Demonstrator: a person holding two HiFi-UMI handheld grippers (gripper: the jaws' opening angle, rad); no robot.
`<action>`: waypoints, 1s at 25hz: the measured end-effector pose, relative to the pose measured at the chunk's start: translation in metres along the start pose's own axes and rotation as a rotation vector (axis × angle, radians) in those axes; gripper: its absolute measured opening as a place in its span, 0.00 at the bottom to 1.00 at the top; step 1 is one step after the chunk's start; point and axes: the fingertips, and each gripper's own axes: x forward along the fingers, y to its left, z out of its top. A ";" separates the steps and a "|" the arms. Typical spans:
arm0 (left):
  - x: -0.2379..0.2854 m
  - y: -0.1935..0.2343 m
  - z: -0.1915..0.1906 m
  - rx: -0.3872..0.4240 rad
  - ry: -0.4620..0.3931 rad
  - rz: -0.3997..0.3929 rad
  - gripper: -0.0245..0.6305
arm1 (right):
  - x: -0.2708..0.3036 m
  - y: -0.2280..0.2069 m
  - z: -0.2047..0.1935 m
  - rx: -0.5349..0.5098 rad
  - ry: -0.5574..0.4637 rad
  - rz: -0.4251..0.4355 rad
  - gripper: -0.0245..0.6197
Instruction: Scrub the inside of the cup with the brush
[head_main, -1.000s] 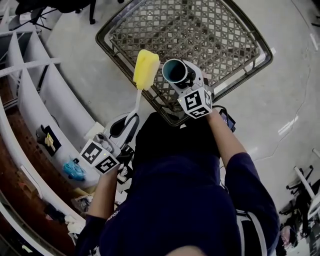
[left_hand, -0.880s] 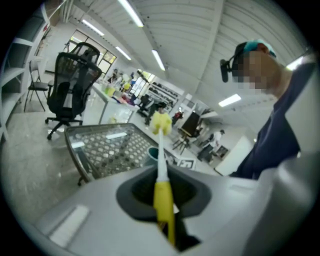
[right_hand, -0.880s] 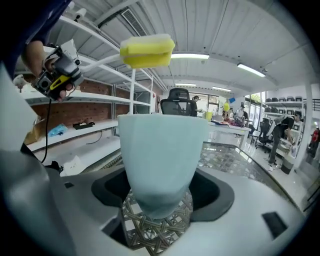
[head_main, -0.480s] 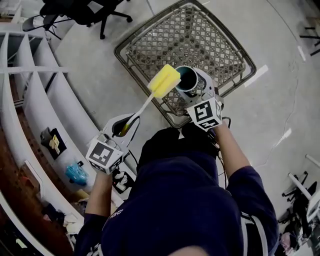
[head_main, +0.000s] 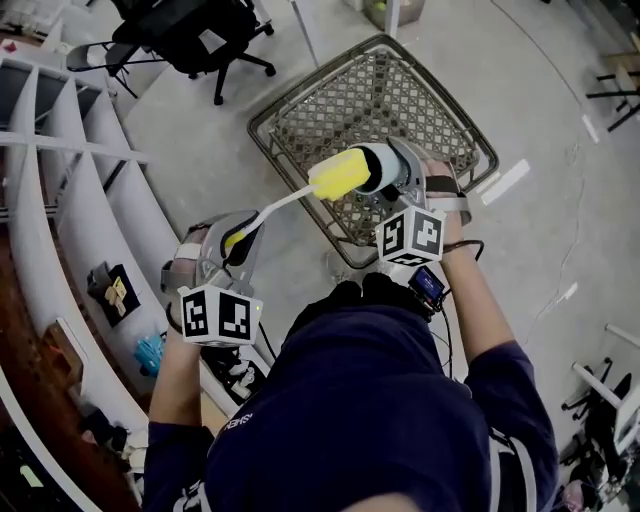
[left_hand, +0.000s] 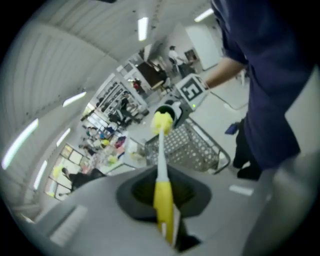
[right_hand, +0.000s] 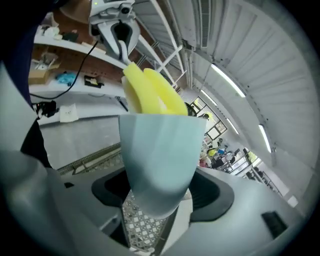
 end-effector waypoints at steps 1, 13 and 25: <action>0.000 0.004 0.000 0.065 0.025 0.022 0.08 | 0.000 -0.002 0.001 -0.045 0.022 -0.004 0.58; 0.041 0.021 0.027 0.428 0.126 0.093 0.08 | 0.021 0.006 -0.002 -0.208 0.144 0.031 0.58; 0.074 0.032 0.037 0.436 0.163 0.057 0.08 | 0.039 -0.026 0.004 -0.228 0.150 -0.007 0.58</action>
